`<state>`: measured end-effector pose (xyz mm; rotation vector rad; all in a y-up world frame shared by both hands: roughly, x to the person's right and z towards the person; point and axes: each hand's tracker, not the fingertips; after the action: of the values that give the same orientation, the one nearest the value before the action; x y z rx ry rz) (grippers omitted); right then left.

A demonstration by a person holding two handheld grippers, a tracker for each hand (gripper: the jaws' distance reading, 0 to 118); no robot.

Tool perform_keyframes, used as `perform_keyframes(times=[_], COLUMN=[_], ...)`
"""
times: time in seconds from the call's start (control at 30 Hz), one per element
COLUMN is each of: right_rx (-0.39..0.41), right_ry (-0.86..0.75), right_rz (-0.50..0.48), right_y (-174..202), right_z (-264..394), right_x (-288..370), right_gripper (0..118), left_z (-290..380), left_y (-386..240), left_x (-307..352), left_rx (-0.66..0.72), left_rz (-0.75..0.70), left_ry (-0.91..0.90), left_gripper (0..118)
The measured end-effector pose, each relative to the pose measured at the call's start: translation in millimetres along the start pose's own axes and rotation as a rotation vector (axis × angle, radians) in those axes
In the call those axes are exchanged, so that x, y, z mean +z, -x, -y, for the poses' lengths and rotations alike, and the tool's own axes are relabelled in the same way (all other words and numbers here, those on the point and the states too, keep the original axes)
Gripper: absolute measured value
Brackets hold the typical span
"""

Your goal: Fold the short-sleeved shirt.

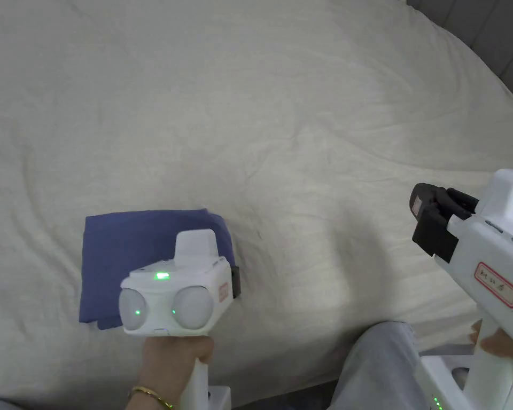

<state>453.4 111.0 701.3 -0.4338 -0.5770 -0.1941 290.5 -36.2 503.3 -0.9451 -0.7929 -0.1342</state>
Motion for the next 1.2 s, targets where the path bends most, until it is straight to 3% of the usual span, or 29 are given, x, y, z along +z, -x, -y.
perform_keyframes(times=[0.07, 0.3, 0.37, 0.43, 0.5, 0.6, 0.67, 0.77, 0.87, 1.0, 1.2], right_rx=[0.002, -0.007, 0.006, 0.016, 0.030, 0.051, 0.077, 0.076, 0.069, 0.161, 0.161], right_ry=[0.003, -0.001, -0.006, -0.014, -0.029, -0.057, -0.068, -0.064, -0.016, 0.103, 0.293], right_rz=[0.005, 0.000, -0.012, -0.031, -0.056, -0.104, -0.139, -0.215, -0.263, -0.277, -0.159], right_y=[-1.2, -0.9, 5.1, 12.5, 24.8, 50.5, 73.4, 112.9, 153.8, 200.8, 221.9], right_z=[0.3, -2.8, -5.9, -10.5, -16.5, -23.5, -24.0, -13.7, 9.0, 54.5, 102.6], right_x=[0.5, 2.4, 2.5, 0.7, -3.1, -13.3, -24.6, -50.0, -85.1, -136.7, -185.0], right_gripper=[1, 1, 1, 1, 1, 1, 1, 1, 1, 1, 1], left_z=[6.2, -17.5, -30.9, -46.2, -60.3, -67.0, -62.2, -47.1, -34.1, -18.0, -5.8], left_y=[-1.3, 6.1, 14.4, 20.5, 30.8, 48.1, 57.6, 80.0, 97.4, 118.0, 134.6], left_x=[-17.6, -7.3, 21.0, 47.5, 74.8, 104.1, 117.2, 124.5, 131.3, 134.2, 134.7], left_rx=[-0.021, 0.147, 0.234, 0.234, 0.178, 0.043, -0.068, -0.145, -0.138, -0.087, -0.054], left_rz=[-0.009, 0.117, 0.216, 0.217, 0.142, -0.088, -0.266, -0.399, -0.439, -0.466, -0.495], left_ry=[0.023, 0.039, -0.079, -0.201, -0.350, -0.559, -0.644, -0.687, -0.656, -0.597, -0.565], left_gripper=[0, 0, 0, 0, 0, 0, 0, 0, 0, 0, 0])
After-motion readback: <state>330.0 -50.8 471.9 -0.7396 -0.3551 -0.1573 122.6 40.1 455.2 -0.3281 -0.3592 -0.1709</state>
